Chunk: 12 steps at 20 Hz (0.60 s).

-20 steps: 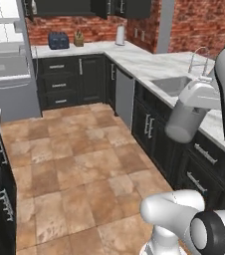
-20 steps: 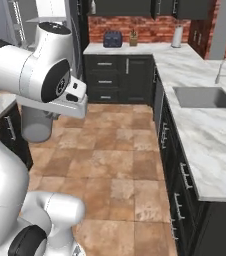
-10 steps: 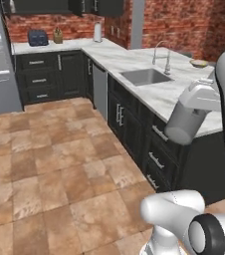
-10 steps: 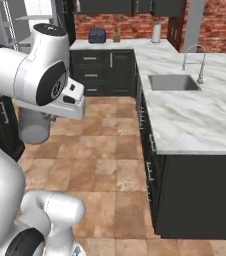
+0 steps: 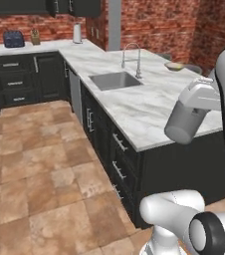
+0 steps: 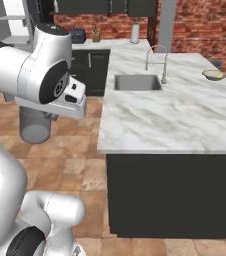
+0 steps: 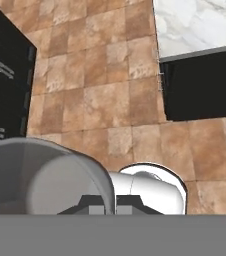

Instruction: There is a bowl on the dining counter. Grab a lemon wedge from the fridge and place it in the bowl. Then get the liquor bottle and glass cup from the cabinet and place them next to the bowl.

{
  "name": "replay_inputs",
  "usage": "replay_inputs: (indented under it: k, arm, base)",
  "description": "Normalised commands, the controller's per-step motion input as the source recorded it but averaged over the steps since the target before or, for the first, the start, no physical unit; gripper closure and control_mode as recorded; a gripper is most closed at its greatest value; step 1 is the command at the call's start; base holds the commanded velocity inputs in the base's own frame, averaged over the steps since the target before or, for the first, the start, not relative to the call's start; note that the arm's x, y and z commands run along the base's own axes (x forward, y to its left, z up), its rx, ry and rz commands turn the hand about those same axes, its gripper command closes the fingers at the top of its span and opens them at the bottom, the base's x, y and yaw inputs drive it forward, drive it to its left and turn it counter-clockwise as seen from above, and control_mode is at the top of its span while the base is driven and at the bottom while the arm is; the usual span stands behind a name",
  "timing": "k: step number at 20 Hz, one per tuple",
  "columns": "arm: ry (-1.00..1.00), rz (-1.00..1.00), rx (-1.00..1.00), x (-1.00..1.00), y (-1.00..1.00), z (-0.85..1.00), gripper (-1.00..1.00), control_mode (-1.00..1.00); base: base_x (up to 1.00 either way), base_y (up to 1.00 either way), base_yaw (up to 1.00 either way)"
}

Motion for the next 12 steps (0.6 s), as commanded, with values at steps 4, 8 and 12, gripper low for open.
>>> replay_inputs:
  k: [4,8,12]
  arm:
    - [0.00,0.00,0.00,0.00,0.00,0.00,1.00,1.00]
    - [0.00,0.00,0.00,0.00,0.00,0.00,1.00,1.00]
    - [0.00,0.00,0.00,0.00,0.00,0.00,1.00,1.00]
  base:
    - [0.12,-1.00,0.00]
    - [0.14,-1.00,0.00]
    - [0.19,-1.00,0.00]
